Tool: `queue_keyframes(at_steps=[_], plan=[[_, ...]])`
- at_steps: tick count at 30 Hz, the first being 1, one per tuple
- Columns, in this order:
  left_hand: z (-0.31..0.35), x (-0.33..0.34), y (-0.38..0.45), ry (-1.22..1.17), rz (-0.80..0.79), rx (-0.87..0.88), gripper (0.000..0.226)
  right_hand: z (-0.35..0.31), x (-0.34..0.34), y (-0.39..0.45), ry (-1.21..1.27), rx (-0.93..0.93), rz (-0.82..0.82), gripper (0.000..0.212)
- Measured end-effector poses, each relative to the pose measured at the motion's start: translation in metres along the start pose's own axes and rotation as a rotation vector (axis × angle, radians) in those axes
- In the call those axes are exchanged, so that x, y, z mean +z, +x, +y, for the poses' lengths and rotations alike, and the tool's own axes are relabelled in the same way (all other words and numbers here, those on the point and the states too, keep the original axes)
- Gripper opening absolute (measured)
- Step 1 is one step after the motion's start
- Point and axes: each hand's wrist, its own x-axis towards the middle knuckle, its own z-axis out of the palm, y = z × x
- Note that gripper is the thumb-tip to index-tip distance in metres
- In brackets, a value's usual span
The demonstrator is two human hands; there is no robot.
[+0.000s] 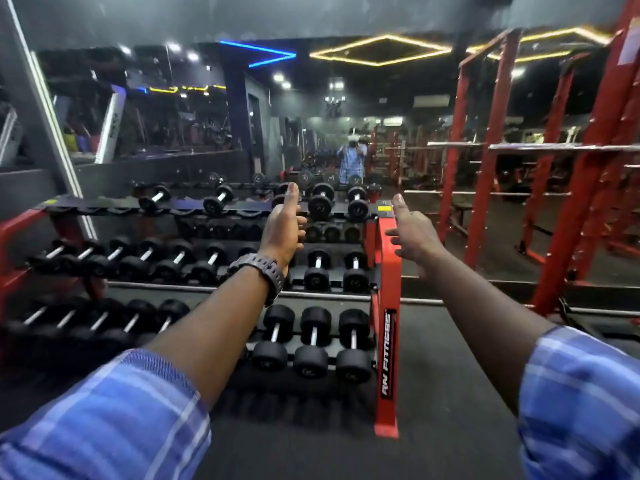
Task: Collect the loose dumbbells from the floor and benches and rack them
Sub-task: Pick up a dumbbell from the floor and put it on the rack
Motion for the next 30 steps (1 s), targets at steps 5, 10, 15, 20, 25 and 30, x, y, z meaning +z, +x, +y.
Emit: queue_keyframes(at_steps=[5, 10, 15, 20, 25, 30], plan=[[-0.003, 0.0, 0.0, 0.034, 0.05, -0.007, 0.077, 0.007, -0.004, 0.007, 0.038, 0.024, 0.002, 0.059], [0.0, 0.004, 0.003, 0.055, 0.062, -0.008, 0.077, 0.014, -0.006, 0.01, 0.037, 0.009, -0.004, 0.062], [0.001, 0.003, 0.008, 0.065, 0.082, 0.013, 0.079, 0.021, -0.009, 0.023, 0.035, 0.004, 0.011, 0.055], [-0.008, -0.008, 0.026, 0.018, 0.091, 0.035, 0.078, 0.022, -0.003, 0.041, 0.045, 0.006, 0.019, 0.055], [-0.024, -0.03, 0.072, -0.011, 0.084, 0.037, 0.08, 0.02, 0.024, 0.074, 0.037, 0.014, 0.041, 0.056], [-0.042, -0.06, 0.14, -0.039, 0.062, 0.057, 0.077, 0.014, 0.069, 0.116, 0.044, 0.008, 0.09, 0.058]])
